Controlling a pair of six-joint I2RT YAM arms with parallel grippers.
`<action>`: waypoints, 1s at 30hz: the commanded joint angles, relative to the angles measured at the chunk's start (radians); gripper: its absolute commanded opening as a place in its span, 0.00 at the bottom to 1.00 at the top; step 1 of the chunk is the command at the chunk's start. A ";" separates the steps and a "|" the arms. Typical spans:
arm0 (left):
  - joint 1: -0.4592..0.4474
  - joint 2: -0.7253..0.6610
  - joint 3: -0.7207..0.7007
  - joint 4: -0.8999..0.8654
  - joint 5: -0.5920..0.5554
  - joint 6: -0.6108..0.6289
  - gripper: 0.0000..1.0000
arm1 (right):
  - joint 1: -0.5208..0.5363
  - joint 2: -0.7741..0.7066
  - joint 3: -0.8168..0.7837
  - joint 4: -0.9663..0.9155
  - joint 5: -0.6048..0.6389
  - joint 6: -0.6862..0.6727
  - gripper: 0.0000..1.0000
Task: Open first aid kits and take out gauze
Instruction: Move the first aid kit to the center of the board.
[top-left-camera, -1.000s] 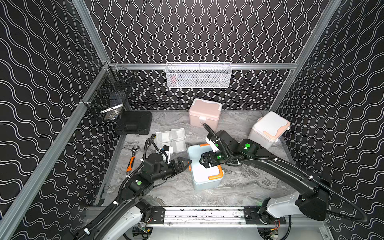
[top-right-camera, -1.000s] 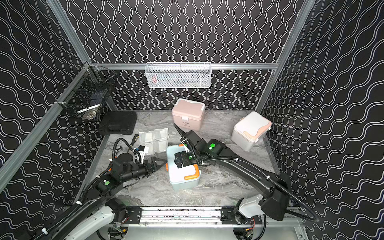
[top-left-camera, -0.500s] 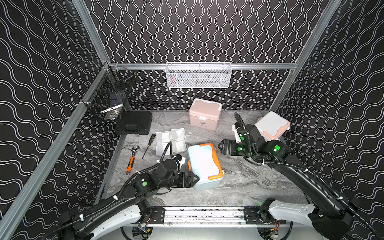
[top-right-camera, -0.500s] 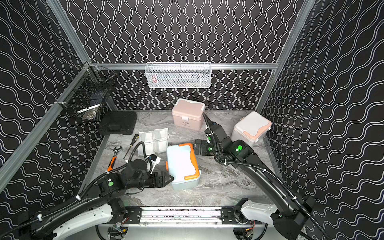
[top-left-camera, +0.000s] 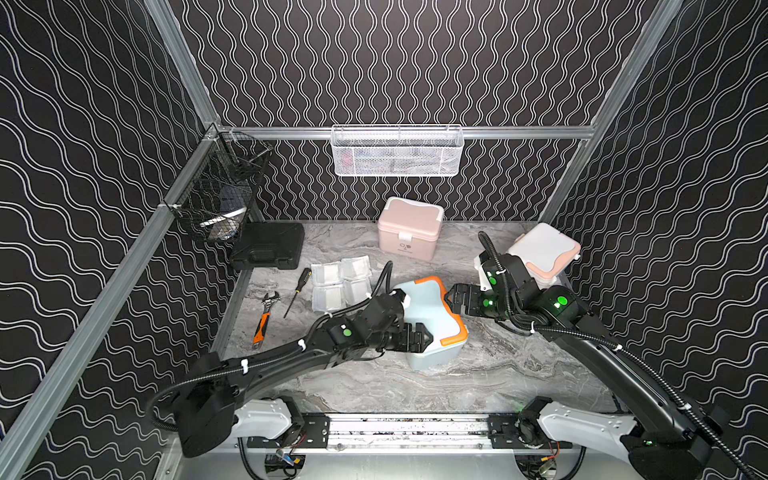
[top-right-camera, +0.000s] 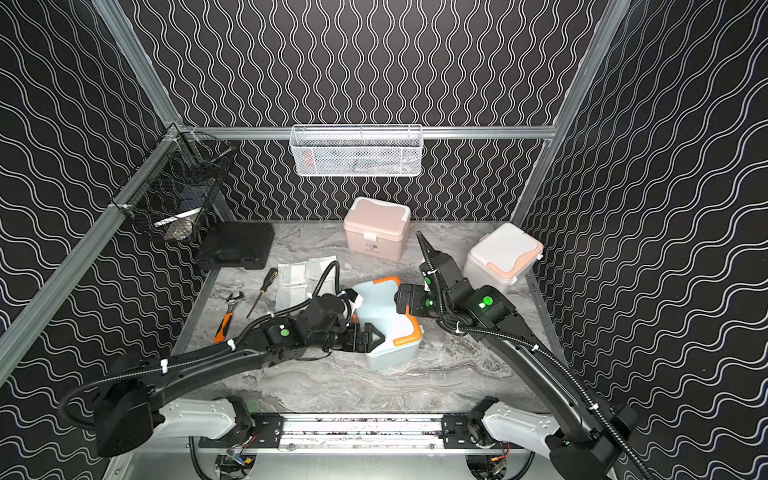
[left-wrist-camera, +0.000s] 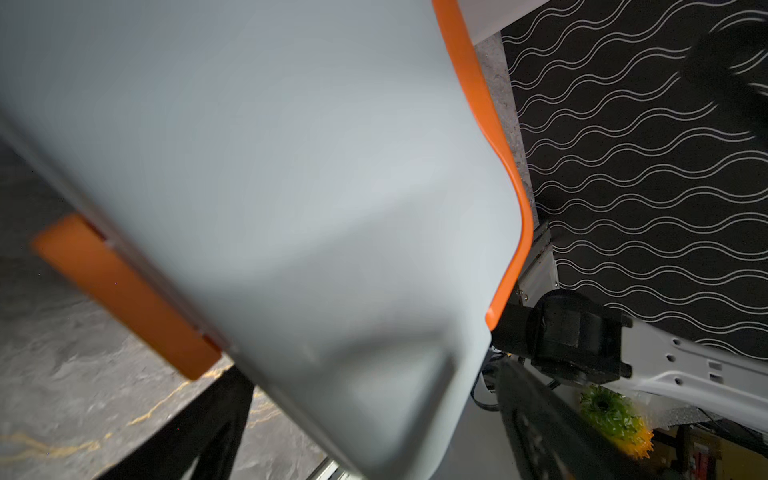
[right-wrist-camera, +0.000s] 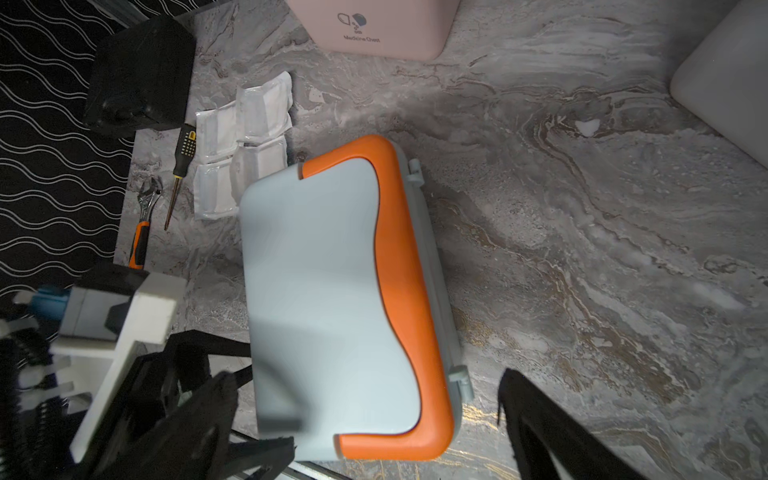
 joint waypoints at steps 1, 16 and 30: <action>0.027 0.078 0.072 0.074 0.034 0.073 0.95 | -0.017 -0.019 -0.023 -0.045 0.023 0.037 1.00; 0.174 0.530 0.559 0.065 0.184 0.149 0.94 | -0.040 -0.078 -0.072 -0.101 0.036 0.095 0.99; 0.266 0.274 0.432 0.025 0.160 0.176 0.98 | 0.124 -0.015 -0.240 0.064 -0.147 0.198 0.90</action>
